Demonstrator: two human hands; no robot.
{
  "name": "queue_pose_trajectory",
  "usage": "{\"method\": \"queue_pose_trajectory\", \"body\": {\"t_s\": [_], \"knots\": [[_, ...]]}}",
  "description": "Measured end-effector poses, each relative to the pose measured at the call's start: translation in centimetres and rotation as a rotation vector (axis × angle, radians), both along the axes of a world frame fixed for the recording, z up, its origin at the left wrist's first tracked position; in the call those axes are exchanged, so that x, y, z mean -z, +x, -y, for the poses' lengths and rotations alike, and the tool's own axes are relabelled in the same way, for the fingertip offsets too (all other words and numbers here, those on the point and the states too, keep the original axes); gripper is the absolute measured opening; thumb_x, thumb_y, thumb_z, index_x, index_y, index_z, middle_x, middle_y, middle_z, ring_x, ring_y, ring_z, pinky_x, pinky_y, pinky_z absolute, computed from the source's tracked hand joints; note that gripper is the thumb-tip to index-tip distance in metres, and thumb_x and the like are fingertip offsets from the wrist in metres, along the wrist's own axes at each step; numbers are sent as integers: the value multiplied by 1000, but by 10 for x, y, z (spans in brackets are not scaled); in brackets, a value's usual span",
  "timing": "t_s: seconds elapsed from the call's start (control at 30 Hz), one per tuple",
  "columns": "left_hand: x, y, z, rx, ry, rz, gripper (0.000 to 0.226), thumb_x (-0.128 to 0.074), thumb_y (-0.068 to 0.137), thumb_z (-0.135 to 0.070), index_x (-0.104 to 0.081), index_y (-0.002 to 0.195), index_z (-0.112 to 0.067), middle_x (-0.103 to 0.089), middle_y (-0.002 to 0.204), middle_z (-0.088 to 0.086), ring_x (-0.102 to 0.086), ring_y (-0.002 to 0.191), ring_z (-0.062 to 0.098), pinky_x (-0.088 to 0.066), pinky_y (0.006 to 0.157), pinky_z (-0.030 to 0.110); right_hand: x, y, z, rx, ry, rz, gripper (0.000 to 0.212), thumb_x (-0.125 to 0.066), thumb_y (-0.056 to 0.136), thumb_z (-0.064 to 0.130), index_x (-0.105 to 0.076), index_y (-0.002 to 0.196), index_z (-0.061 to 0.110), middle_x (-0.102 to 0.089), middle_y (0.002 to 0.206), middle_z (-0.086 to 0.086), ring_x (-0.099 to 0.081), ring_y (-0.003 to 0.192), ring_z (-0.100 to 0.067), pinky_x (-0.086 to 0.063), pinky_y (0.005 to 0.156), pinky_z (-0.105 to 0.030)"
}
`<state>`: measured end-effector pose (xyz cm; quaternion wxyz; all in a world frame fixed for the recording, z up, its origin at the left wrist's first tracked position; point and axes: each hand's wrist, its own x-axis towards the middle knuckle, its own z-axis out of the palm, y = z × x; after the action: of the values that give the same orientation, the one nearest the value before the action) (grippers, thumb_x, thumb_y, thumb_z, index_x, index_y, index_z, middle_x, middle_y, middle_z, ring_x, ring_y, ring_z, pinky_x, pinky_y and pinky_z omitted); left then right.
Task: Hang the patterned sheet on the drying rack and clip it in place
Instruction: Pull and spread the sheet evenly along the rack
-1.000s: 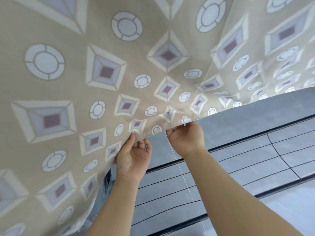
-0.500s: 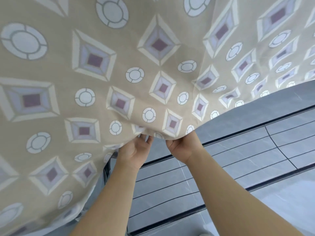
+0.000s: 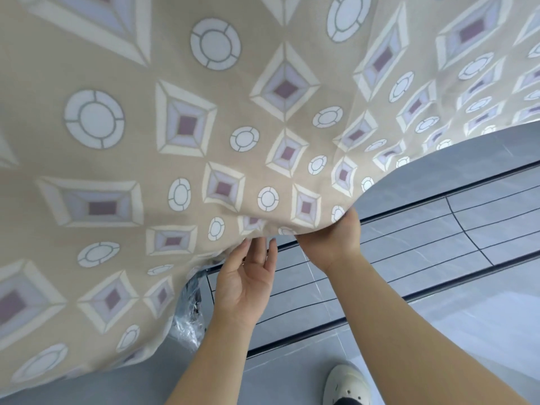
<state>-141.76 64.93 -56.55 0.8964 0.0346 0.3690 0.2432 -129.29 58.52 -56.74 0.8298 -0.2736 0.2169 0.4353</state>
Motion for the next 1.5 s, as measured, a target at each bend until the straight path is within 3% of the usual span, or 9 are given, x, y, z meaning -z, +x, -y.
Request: {"method": "queue_pose_trajectory", "body": {"t_s": [0.1, 0.23, 0.4, 0.57, 0.83, 1.0, 1.17, 1.3, 1.5], "knots": [[-17, 1, 0, -26, 16, 9, 23, -78, 56, 1, -71, 73, -12, -73, 81, 1, -71, 71, 13, -57, 71, 30, -8, 0, 10, 126, 1, -88, 44, -46, 90, 52, -66, 108, 17, -71, 106, -4, -64, 107, -25, -46, 99, -42], [-21, 11, -5, -11, 19, -330, 18, -57, 87, -3, -57, 75, -15, -68, 59, -7, -60, 48, 2, -48, 64, 18, -14, -1, 13, 5, -169, 24, 30, -55, 92, 21, -61, 121, 13, -67, 114, -4, -66, 97, -20, -54, 86, -33], [-8, 14, -23, 11, 239, -530, 28, -59, 87, 1, -53, 105, -19, -65, 88, -7, -63, 78, 2, -46, 76, 19, -5, 2, 14, -31, -357, 93, 10, -54, 94, 12, -60, 86, 15, -64, 87, -2, -61, 81, -14, -52, 73, -27], [7, 26, -32, -41, 248, -568, 44, -60, 87, 1, -50, 126, -17, -65, 94, -7, -62, 83, 3, -44, 86, 23, 9, 6, 5, -49, -433, 95, 11, -56, 93, 16, -57, 83, 15, -61, 83, -1, -60, 80, -13, -51, 74, -26], [12, 43, -27, 142, 74, -386, 13, -57, 90, -7, -56, 100, -14, -60, 101, -3, -54, 102, 12, -46, 84, 27, 0, 36, 23, 51, -259, -71, 20, -49, 95, 30, -62, 97, 15, -63, 94, 1, -59, 92, -18, -46, 88, -31], [-3, 75, -6, 194, 50, -436, 12, -58, 89, -2, -58, 96, -12, -63, 93, -3, -59, 86, 7, -44, 92, 27, -23, 73, 46, 254, -273, -141, 19, -48, 96, 29, -60, 104, 18, -62, 100, -1, -59, 97, -19, -47, 88, -32], [0, 85, -1, 112, 137, -618, 14, -58, 88, 3, -58, 95, -10, -64, 87, -2, -61, 79, 5, -45, 93, 24, -16, 90, 63, 76, -530, -120, 10, -48, 96, 17, -54, 103, 14, -55, 84, 0, -56, 76, -14, -44, 61, -25], [0, 88, -1, 76, 215, -700, 16, -58, 90, -1, -55, 87, -16, -63, 91, -4, -60, 83, 3, -44, 95, 23, -7, 90, 67, -73, -635, -100, 13, -47, 97, 20, -52, 86, 20, -58, 85, 3, -57, 74, -9, -44, 72, -29], [-4, 105, 11, 22, 132, -692, 7, -59, 92, -11, -57, 97, -14, -59, 95, -7, -59, 94, 6, -44, 91, 22, -15, 102, 72, -233, -641, -142, 9, -48, 97, 21, -53, 105, 21, -57, 84, 5, -58, 72, -10, -44, 80, -31]]}}
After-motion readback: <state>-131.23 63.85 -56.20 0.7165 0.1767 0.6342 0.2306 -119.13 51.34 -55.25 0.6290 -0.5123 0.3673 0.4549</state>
